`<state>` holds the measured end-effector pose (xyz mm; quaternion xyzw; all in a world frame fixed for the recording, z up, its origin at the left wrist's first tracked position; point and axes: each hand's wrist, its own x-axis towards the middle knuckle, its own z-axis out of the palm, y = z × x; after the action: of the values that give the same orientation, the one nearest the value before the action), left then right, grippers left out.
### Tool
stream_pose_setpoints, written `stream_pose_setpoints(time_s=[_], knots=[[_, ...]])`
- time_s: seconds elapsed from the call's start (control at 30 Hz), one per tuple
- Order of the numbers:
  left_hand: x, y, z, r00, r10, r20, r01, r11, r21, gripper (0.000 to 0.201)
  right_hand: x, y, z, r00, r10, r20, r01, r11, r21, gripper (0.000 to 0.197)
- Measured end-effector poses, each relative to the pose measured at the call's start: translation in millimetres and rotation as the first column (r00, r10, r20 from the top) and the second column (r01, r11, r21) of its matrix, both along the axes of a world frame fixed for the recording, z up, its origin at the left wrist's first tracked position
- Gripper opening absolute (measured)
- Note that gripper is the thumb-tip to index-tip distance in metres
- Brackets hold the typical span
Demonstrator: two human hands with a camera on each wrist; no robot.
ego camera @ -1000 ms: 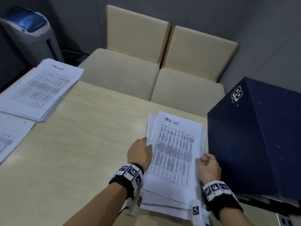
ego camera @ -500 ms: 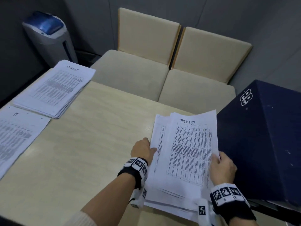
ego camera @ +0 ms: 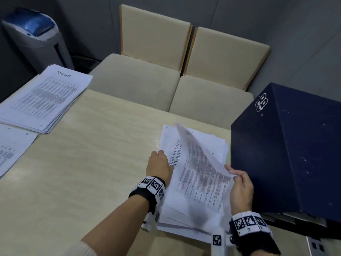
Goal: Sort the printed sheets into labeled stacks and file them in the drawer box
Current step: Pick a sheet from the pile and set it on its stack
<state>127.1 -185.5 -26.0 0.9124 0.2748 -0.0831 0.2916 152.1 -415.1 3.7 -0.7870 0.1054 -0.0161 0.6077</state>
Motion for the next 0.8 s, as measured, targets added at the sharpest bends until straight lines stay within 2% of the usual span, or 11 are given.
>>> stream_pose_setpoints(time_s=[0.07,0.13,0.23,0.3,0.33,0.4,0.47,0.53,0.6,0.7,0.8], knots=[[3,-3,-1,0.998,0.021,-0.060,-0.023,0.999,-0.034,0.036,-2,2,-2,0.999,-0.023,-0.028,0.025,0.998,0.055,0.030],[4,-2,-4,0.998,0.034,-0.053,-0.039,0.994,-0.099,0.021,-2,2,-5,0.997,-0.032,-0.070,0.038,0.995,0.094,0.030],[0,5,-5,0.986,0.071,0.152,-0.027,0.961,-0.275,0.011,2,0,-13,0.986,-0.057,-0.155,0.054,0.998,-0.028,0.016],[-4,15,1,0.959,0.138,0.248,-0.025,0.911,-0.412,0.010,4,0,-14,0.976,-0.083,-0.203,0.066,0.994,-0.088,0.005],[-5,20,4,0.953,0.170,0.251,-0.028,0.874,-0.486,0.014,4,1,-13,0.972,-0.083,-0.220,0.068,0.995,-0.074,0.001],[-9,27,15,0.958,0.182,0.221,-0.008,0.789,-0.614,0.014,6,2,-7,0.971,-0.058,-0.232,0.052,0.998,-0.033,0.007],[-14,33,24,0.975,0.119,0.189,0.053,0.700,-0.712,0.012,5,5,2,0.970,-0.007,-0.242,0.014,1.000,0.028,0.010],[-18,35,24,0.987,0.026,0.160,0.100,0.676,-0.730,0.023,3,7,7,0.973,0.023,-0.228,-0.006,0.997,0.074,0.025],[-19,37,21,0.987,0.030,0.155,0.079,0.754,-0.652,0.022,0,9,7,0.969,0.030,-0.247,-0.006,0.995,0.095,0.033],[-18,40,11,0.974,0.178,0.140,-0.116,0.922,-0.369,0.013,-3,8,2,0.952,0.018,-0.304,0.019,0.993,0.117,0.024],[-26,38,3,0.983,0.184,0.022,-0.173,0.952,-0.251,0.021,-10,10,5,0.956,0.005,-0.294,0.026,0.995,0.100,0.016]])
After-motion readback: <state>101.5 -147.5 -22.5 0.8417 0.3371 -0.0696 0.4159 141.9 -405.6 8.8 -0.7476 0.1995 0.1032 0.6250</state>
